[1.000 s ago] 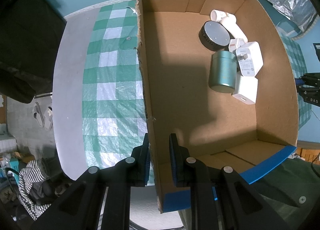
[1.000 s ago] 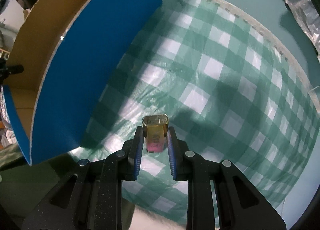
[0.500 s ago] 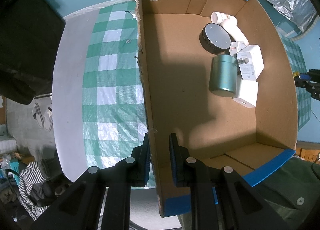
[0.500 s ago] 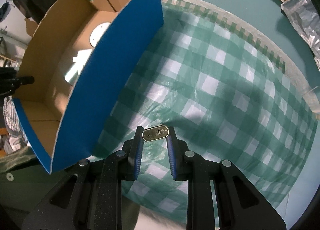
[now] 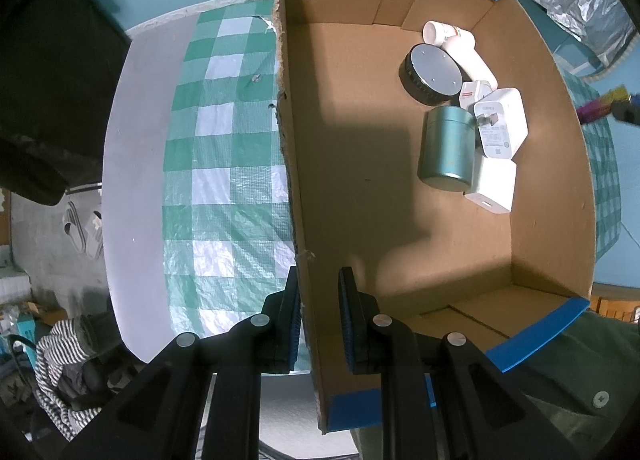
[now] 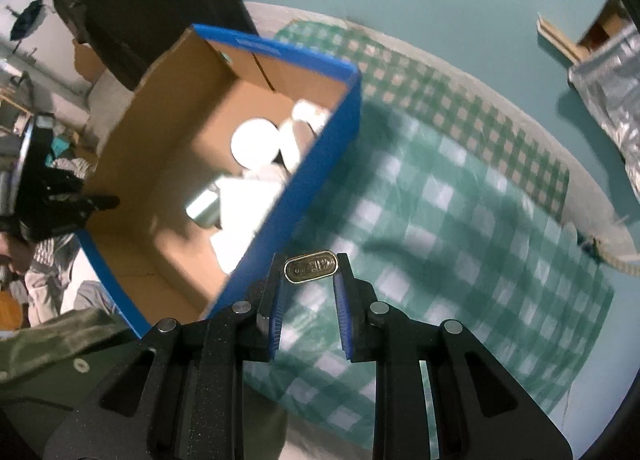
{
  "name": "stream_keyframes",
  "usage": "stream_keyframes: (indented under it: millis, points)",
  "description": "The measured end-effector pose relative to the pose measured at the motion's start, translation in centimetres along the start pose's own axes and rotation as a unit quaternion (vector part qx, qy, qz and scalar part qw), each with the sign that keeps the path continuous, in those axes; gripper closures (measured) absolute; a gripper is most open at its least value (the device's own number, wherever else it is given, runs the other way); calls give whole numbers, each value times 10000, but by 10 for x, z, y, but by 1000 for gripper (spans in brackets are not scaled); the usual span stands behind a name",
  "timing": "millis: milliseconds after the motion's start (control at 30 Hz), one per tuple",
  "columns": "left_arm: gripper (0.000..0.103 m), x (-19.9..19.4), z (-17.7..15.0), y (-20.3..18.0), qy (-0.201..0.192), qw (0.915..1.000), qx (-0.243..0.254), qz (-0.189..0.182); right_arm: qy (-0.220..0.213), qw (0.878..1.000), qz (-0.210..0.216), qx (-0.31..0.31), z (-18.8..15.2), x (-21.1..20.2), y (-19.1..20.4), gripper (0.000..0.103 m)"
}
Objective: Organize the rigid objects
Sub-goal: 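Carry the battery with the right gripper into the box and release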
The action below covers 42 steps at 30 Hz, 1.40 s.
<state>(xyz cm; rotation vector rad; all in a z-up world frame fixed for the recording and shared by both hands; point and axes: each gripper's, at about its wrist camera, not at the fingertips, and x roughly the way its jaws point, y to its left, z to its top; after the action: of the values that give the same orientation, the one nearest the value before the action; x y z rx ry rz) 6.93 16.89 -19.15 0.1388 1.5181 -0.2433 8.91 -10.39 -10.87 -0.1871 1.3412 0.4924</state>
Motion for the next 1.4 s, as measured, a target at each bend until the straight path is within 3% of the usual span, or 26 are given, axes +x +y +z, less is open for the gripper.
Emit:
stream_keyframes:
  millis: [533,1033,1100,1233,1400]
  points:
    - [86,2,1,-4,3,10000,63,52,-64,9954,-16,-954,71,17,50,82]
    - [86,1,5,-3,-31,10000,49,51,405,9941,-66,-999,89,67,62,81]
    - [86,1,5,-3,-30,10000,56,51,398,9945,-82,-962,88,67,62,71]
    - [86,1,6,-4,-31,10000,61,61,329,9958,-89,-848,87,61,62,66]
    - [86,-1,8,-4,-56,9999,56,104,213,9978,-150,-604,85,45,57,44]
